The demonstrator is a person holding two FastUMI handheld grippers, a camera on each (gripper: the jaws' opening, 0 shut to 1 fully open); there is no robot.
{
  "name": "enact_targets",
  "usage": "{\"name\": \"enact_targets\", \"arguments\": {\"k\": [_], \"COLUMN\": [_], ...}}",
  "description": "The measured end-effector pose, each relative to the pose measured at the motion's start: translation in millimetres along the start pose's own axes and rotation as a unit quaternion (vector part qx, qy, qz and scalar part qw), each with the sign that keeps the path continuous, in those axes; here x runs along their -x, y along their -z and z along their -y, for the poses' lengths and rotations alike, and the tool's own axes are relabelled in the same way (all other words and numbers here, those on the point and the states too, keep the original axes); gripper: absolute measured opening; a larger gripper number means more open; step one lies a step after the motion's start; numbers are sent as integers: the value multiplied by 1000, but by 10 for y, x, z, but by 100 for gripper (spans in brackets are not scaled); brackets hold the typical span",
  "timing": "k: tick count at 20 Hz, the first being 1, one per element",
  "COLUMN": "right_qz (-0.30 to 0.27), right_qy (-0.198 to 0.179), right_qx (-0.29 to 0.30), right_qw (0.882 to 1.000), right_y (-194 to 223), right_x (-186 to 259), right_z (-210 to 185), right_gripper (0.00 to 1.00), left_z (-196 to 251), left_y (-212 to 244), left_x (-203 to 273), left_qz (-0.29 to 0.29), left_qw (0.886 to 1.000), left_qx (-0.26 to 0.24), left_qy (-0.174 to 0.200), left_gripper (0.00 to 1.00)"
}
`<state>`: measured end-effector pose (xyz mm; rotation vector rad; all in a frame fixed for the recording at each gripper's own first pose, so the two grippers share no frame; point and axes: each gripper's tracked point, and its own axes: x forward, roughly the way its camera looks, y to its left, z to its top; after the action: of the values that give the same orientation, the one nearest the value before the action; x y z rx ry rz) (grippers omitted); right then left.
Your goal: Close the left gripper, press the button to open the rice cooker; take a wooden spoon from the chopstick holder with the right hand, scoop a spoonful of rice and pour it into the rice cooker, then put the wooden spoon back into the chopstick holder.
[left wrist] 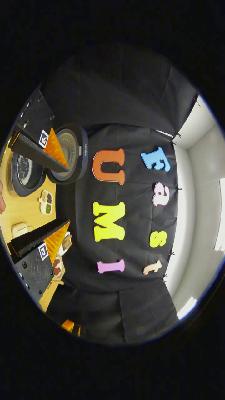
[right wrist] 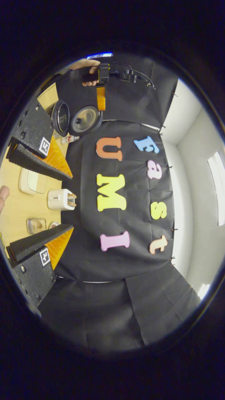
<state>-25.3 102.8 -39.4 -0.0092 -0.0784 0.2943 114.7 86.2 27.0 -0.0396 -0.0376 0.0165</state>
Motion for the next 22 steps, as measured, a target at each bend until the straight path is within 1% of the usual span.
{"name": "enact_targets", "arguments": {"k": [1, 2, 3, 4, 5, 6, 7, 8, 9, 10, 11, 12, 13, 14, 15, 16, 17, 18, 19, 20, 22], "right_qz": [1, 2, 2, 1, 0, -1, -4, -8, -12, -17, -24, -30, -35, -41, -44, -49, -53, -53, -50, -40, -20], "right_qy": [0, -2, -3, -4, -1, 3, 8, 12, 17, 20, 25, 26, 22, 20, 20, 18, 14, 14, 13, 8, 14], "right_qx": [3, 6, 3, -1, -7, -12, -16, -20, -27, -35, -43, -48, -49, -49, -50, -51, -49, -47, -47, -47, -40], "right_qw": [1000, 1000, 1000, 1000, 1000, 1000, 1000, 1000, 999, 999, 998, 998, 998, 998, 998, 997, 997, 997, 998, 998, 999], "right_y": [-6, -4, 7, 41, 69, 108, 154, 221, 272, 328, 385, 461, 513, 567, 591, 609, 628, 635, 605, 539, 433], "right_x": [7, 8, 4, -8, -49, -94, -153, -215, -288, -354, -414, -463, -509, -545, -593, -607, -604, -597, -569, -511, -448], "right_z": [-3, -26, -26, -11, 14, 45, 72, 96, 110, 122, 136, 139, 122, 118, 124, 122, 105, 102, 104, 98, 165], "right_gripper": [92, 91, 92, 89, 89, 94, 94, 94, 90, 95, 92, 97, 98, 99, 100, 94, 100, 94, 100, 100, 100], "left_z": [-104, -171, -222, -261, -308, -408, -508, -635, -734, -842, -956, -1097, -1182, -1229, -1310, -1422, -1476, -1512, -1598, -1653, -1603], "left_y": [-34, -93, -151, -194, -223, -239, -238, -226, -209, -164, -121, -108, -120, -133, -144, -126, -114, -80, -63, -23, 169], "left_x": [-107, -221, -331, -441, -557, -678, -794, -939, -1060, -1174, -1283, -1394, -1480, -1544, -1610, -1691, -1766, -1840, -1899, -1959, -2030], "left_qz": [-2, 1, 5, 8, 9, 10, 9, 10, 10, 8, 4, 6, 10, 14, 19, 19, 18, 10, 1, -7, -45], "left_qw": [1000, 1000, 1000, 1000, 1000, 1000, 999, 999, 999, 999, 998, 997, 997, 997, 996, 995, 995, 995, 993, 992, 992], "left_qx": [-1, 1, 5, 9, 12, 15, 17, 22, 22, 22, 24, 30, 38, 40, 39, 37, 39, 42, 38, 33, 30], "left_qy": [-13, -18, -19, -15, -12, -19, -29, -38, -41, -46, -55, -66, -71, -71, -79, -87, -89, -94, -112, -121, -111], "left_gripper": [94, 94, 94, 94, 94, 94, 94, 94, 94, 94, 94, 94, 94, 94, 94, 94, 94, 94, 94, 94, 94]}}
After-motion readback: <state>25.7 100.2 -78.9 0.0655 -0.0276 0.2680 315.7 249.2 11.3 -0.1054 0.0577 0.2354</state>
